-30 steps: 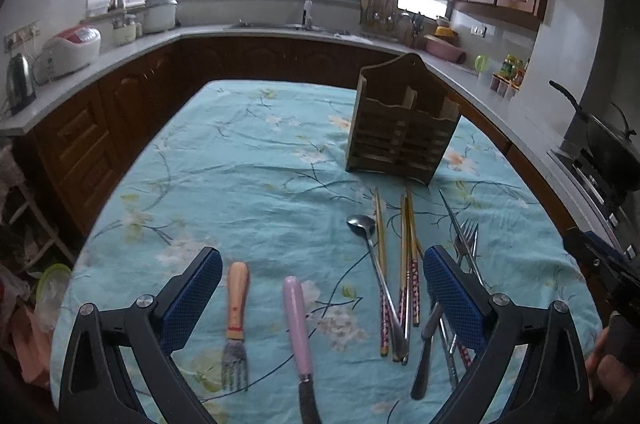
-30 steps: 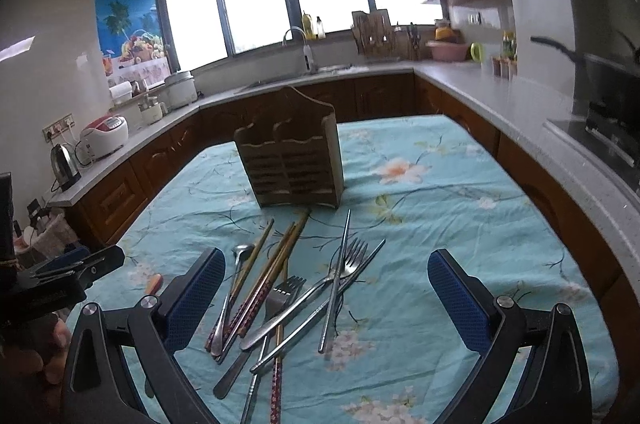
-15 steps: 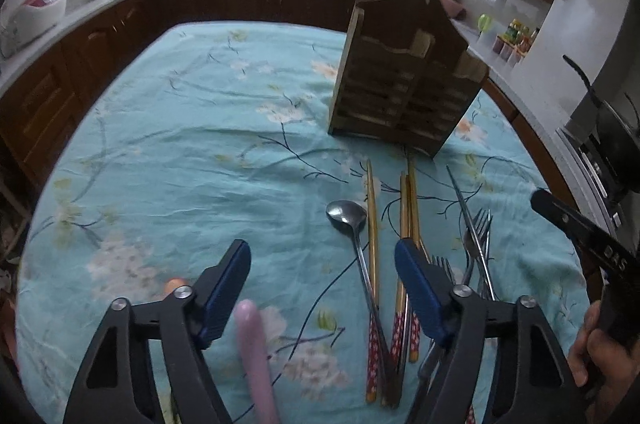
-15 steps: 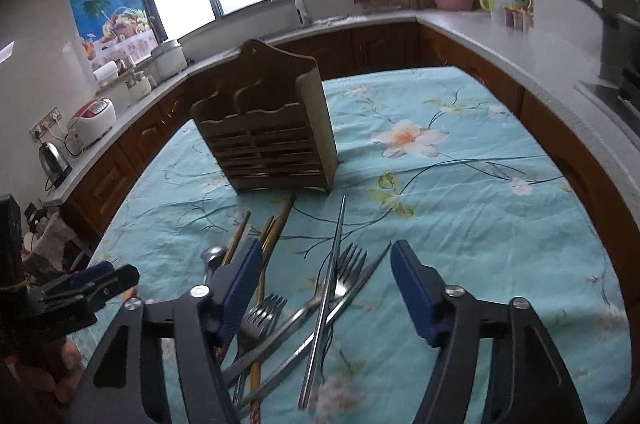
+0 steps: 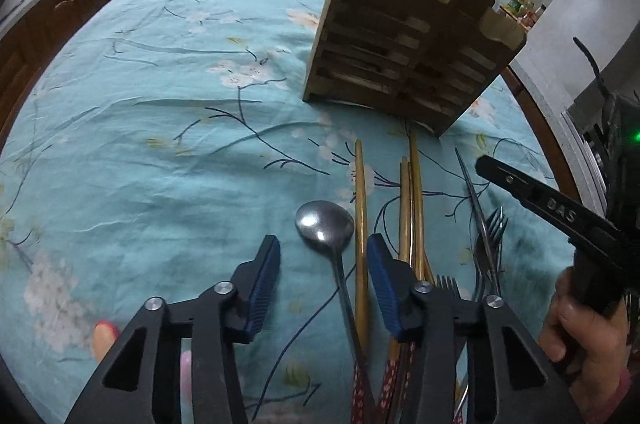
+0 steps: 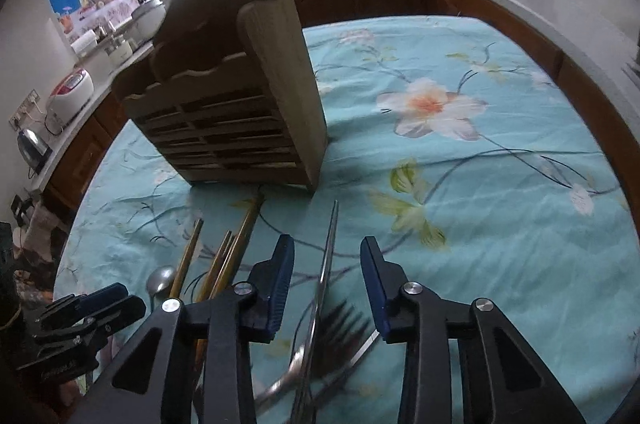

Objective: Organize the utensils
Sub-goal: 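Grasp the silver spoon with the left tool while the right tool grasps a metal knife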

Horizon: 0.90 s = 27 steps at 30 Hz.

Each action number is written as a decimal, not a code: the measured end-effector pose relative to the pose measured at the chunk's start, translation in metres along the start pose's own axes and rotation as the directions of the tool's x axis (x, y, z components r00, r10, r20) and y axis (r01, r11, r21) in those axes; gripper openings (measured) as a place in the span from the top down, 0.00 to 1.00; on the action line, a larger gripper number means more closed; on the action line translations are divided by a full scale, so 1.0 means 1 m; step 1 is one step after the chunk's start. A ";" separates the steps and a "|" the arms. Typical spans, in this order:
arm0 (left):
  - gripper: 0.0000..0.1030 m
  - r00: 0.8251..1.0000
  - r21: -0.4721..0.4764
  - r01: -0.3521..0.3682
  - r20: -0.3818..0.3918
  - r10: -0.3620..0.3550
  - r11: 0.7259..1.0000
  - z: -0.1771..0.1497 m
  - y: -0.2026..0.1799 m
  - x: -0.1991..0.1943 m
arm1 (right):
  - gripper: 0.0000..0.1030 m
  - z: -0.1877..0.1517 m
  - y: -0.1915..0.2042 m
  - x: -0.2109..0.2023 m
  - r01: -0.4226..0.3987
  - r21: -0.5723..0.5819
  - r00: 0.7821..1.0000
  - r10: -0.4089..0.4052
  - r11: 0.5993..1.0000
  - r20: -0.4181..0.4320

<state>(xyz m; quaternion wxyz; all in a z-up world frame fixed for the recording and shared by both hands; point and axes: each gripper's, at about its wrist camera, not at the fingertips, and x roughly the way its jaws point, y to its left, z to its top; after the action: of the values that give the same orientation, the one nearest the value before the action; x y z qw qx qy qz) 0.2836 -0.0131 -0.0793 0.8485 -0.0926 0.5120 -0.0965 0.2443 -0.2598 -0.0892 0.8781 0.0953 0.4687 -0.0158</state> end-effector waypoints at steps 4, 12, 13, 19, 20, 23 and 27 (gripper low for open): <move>0.71 1.000 0.011 -0.008 -0.026 0.008 1.000 0.003 0.000 0.016 | 0.72 0.008 0.000 0.018 0.015 -0.008 0.999 -0.015 1.000 -0.038; 0.94 1.000 0.031 0.006 -0.022 -0.005 0.999 0.004 -0.002 0.021 | 0.79 0.010 0.009 0.035 0.060 -0.063 0.996 -0.063 0.996 -0.057; 0.94 1.000 0.027 0.009 -0.028 -0.009 1.000 0.003 -0.001 0.021 | 0.82 0.009 0.011 0.036 0.074 -0.074 0.996 -0.078 0.995 -0.053; 0.97 1.000 0.024 0.025 -0.002 -0.025 0.999 0.003 -0.001 0.012 | 0.95 0.009 0.003 0.032 0.039 -0.026 0.998 -0.040 0.999 -0.051; 0.97 0.999 0.022 0.031 0.004 -0.031 0.999 0.003 0.001 0.008 | 0.95 0.011 0.002 0.033 0.029 -0.017 0.998 -0.030 0.999 -0.049; 0.99 0.998 0.012 0.059 0.025 -0.059 0.998 0.001 0.005 -0.007 | 0.96 0.013 0.000 0.019 -0.007 0.012 1.000 0.007 1.000 -0.024; 0.99 0.994 0.001 0.091 0.064 -0.091 0.996 0.000 0.011 -0.030 | 0.96 0.014 0.002 -0.008 -0.060 0.039 0.998 0.059 0.997 0.024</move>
<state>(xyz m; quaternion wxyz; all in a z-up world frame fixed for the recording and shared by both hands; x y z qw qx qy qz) 0.2702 0.0056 -0.0568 0.8590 -0.1197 0.4801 -0.1313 0.2513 -0.2610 -0.0746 0.8814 0.1264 0.4551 0.0002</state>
